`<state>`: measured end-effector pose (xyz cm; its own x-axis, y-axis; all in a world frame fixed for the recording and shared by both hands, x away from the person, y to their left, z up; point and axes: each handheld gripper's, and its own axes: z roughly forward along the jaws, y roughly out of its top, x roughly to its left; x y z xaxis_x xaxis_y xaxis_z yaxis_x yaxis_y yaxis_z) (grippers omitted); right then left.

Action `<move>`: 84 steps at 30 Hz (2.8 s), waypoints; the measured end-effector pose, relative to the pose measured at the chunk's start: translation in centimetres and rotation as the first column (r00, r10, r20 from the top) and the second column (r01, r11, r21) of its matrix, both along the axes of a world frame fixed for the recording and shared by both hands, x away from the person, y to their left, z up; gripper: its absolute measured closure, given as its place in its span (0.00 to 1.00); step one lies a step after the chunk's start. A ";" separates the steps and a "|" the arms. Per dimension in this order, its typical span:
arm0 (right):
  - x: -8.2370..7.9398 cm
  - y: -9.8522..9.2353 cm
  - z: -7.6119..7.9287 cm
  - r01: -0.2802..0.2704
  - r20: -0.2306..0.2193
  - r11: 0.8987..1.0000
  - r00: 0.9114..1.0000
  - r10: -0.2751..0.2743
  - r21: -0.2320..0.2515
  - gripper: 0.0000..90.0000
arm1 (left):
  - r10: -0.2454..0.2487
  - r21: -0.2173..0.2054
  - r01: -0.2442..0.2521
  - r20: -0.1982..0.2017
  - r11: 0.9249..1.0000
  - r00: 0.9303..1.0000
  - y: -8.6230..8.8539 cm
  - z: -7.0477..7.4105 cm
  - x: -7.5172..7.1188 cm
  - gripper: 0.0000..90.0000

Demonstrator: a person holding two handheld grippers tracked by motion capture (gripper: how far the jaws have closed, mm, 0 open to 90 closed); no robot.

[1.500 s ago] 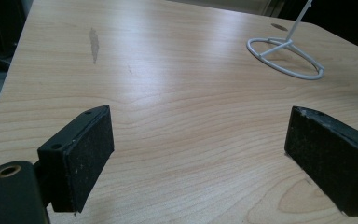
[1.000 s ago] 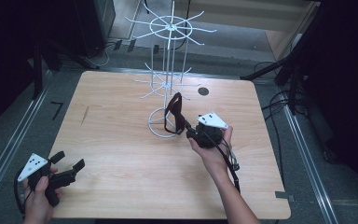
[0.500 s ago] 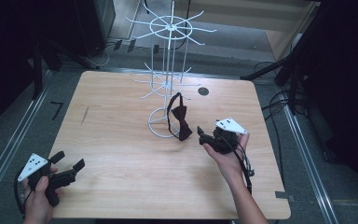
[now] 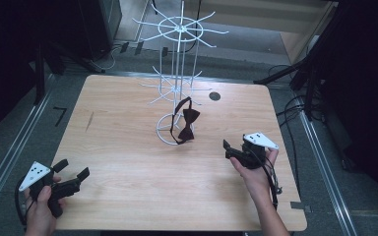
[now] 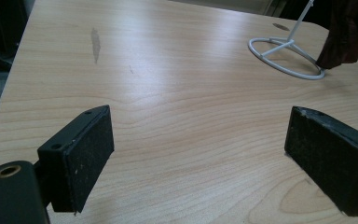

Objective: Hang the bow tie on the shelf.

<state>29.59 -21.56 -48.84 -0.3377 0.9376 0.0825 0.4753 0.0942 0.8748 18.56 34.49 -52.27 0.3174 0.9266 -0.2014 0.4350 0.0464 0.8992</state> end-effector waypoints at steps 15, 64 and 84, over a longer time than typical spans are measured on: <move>-1.4 -3.7 -1.7 0.064 -0.050 0.998 0.997 -0.063 0.012 0.25 | -0.002 -0.002 0.002 0.003 1.000 1.000 0.0 0.0 0.0 0.10; -8.3 -13.7 -5.7 0.134 -0.101 0.989 0.987 -0.127 0.059 0.23 | -0.004 -0.008 0.004 -0.001 1.000 1.000 0.1 0.0 -0.1 0.09; -9.5 -15.6 -6.3 0.163 -0.122 0.985 0.980 -0.156 0.050 0.23 | -0.006 0.000 0.006 -0.003 1.000 1.000 0.1 0.0 0.0 0.09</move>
